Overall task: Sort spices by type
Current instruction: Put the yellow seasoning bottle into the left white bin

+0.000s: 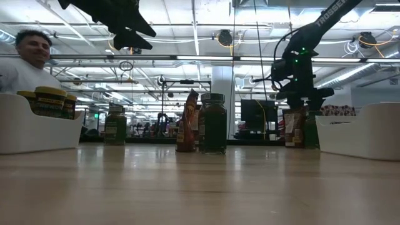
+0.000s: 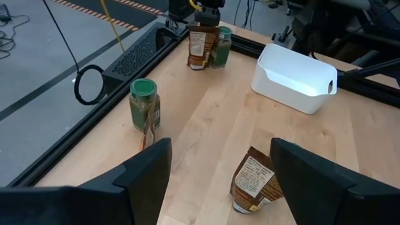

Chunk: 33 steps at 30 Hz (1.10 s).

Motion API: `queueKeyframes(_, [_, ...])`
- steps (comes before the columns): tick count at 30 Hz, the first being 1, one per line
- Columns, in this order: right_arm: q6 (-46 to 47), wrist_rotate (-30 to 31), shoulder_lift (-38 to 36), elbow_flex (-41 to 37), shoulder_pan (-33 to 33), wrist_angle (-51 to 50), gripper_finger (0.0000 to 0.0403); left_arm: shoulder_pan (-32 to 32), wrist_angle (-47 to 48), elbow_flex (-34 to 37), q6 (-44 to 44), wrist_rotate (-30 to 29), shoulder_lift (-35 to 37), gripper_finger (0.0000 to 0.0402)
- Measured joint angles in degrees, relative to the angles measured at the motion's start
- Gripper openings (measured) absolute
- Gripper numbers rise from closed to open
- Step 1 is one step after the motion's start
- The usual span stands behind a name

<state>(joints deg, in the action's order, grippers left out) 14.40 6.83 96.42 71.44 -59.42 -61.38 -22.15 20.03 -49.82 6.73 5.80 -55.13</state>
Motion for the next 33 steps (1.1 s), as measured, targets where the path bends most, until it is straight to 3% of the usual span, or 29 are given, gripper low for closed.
queueKeyframes(33, [-0.3, 0.7, 0.2, 2.0, 0.0, 1.2, 0.0219, 0.0, 0.0, 0.0, 0.2, 0.0, 0.0, 0.0274])
